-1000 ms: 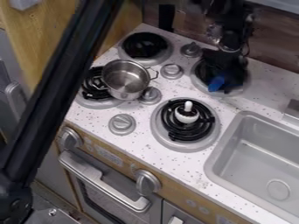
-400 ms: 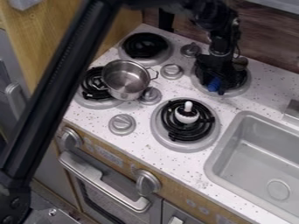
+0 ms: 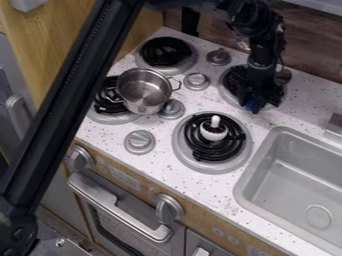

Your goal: Put the blue spoon on the upper left burner

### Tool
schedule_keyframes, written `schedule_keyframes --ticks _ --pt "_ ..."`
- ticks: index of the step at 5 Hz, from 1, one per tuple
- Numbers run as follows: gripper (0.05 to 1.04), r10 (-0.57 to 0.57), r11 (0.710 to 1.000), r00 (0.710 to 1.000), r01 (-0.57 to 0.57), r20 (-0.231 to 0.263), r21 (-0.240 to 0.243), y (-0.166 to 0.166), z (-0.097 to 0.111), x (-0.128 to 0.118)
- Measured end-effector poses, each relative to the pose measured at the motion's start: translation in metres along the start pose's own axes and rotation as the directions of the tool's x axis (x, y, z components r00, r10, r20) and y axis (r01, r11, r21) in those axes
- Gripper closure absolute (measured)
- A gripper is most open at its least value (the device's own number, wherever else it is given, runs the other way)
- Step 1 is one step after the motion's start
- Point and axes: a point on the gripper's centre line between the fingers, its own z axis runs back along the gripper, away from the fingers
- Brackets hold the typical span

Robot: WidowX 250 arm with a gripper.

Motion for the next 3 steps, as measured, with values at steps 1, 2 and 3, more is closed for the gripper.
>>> schedule_keyframes --ticks 1,2,3 --pt "0.715 -0.004 0.999 1.0 0.003 0.023 0.039 0.014 0.006 -0.002" --pt "0.715 0.059 0.994 0.995 -0.067 0.086 0.082 0.051 0.03 0.008" --pt "0.716 0.17 0.979 0.98 -0.18 0.105 0.093 0.1 0.04 0.007"
